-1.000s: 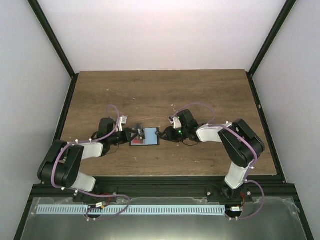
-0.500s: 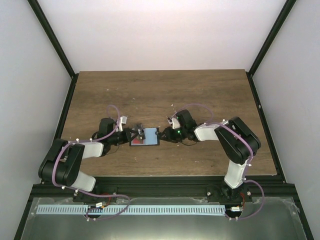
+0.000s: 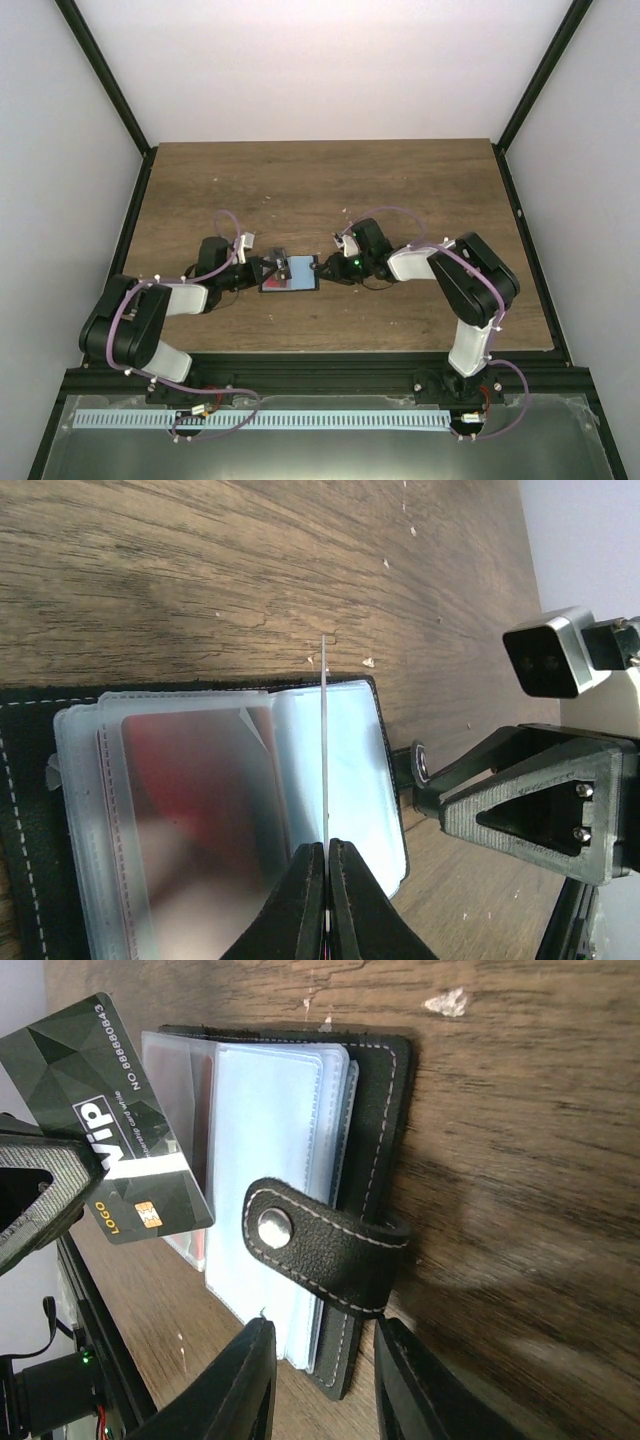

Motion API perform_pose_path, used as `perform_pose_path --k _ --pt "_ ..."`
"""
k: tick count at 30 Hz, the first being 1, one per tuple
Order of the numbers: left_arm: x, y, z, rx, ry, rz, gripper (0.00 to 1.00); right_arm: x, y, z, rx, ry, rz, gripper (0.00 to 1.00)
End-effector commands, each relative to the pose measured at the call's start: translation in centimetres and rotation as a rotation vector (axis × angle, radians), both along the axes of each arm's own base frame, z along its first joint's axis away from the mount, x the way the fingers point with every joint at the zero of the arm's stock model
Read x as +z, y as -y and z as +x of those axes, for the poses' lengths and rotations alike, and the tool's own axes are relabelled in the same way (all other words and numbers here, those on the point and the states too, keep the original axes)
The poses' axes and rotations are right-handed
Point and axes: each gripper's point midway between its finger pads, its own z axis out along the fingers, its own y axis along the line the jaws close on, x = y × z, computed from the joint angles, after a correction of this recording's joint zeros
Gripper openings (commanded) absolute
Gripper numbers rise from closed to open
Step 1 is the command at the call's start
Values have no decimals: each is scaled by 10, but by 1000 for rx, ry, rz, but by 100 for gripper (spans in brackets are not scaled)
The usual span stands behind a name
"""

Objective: Put the credit cards into the card holder

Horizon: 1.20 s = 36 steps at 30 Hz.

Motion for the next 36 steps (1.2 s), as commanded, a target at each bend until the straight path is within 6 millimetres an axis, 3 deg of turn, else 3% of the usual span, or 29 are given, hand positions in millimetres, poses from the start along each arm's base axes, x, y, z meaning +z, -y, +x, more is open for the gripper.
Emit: perform_pose_path --k 1,10,21,29,36 --pt "1 4 0 -11 13 -27 4 7 -6 11 2 15 32 29" --pt "-5 9 -3 -21 -19 -45 4 6 -7 9 5 4 42 28" --pt "5 1 0 10 26 4 4 5 -7 7 8 -3 43 28" --pt "0 -5 3 37 31 45 4 4 -6 4 9 -9 46 28" --pt "-8 2 0 -3 4 15 4 3 -7 4 11 -12 51 28"
